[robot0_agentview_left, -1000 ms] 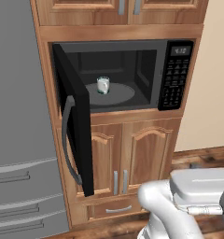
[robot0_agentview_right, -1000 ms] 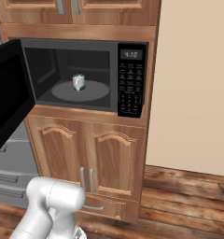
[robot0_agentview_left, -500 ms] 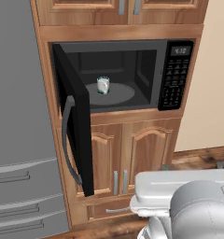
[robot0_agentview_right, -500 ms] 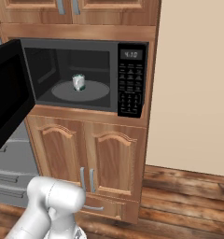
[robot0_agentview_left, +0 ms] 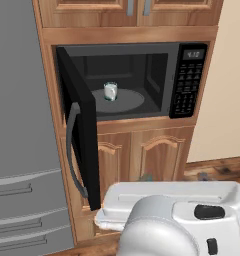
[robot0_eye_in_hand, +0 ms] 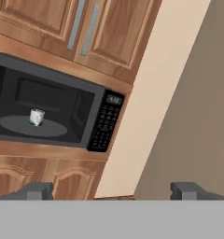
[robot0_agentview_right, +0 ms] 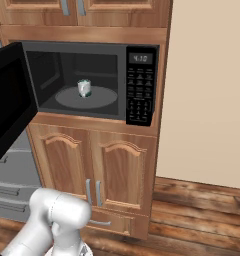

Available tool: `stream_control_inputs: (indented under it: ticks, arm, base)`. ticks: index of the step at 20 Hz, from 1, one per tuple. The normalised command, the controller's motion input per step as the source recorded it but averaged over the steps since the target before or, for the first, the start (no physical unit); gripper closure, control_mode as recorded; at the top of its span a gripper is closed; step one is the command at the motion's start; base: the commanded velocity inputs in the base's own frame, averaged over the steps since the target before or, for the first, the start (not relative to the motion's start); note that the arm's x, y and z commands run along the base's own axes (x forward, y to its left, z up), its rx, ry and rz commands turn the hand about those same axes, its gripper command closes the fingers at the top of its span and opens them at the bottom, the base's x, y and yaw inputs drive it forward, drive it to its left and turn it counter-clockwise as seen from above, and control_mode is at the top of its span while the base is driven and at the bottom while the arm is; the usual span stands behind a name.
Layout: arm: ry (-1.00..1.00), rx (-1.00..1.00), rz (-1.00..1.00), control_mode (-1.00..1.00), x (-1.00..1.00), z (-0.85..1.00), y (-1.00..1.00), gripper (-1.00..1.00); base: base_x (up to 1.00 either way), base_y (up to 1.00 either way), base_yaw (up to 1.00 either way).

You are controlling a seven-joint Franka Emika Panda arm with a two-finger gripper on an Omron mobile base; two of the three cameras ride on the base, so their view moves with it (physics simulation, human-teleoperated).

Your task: Pick the mug from the counter and place it inside the microwave. Then close the microwave.

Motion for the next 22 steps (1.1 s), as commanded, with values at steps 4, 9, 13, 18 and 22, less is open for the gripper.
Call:
stream_control_inputs:
  ticks: [4, 9, 13, 18, 22]
  arm:
    - [-0.01, -0.06, -0.13, -1.0, 0.27, 0.0, 0.35, -1.0]
    - [0.0, -0.05, -0.14, -1.0, 0.3, -0.08, 0.25, -1.0]
    - [-0.01, -0.02, -0.11, -1.0, 0.11, -0.08, 0.27, -1.0]
    - [-0.03, 0.0, 0.0, -1.0, 0.04, -0.19, 0.16, -1.0]
    - [-0.04, 0.0, 0.0, -1.0, 0.17, -0.25, 0.17, -1.0]
  base:
    - [0.0, 0.0, 0.0]
    - [0.0, 0.0, 0.0]
    - [0.0, 0.0, 0.0]
    - [0.0, 0.0, 0.0]
    - [0.0, 0.0, 0.0]
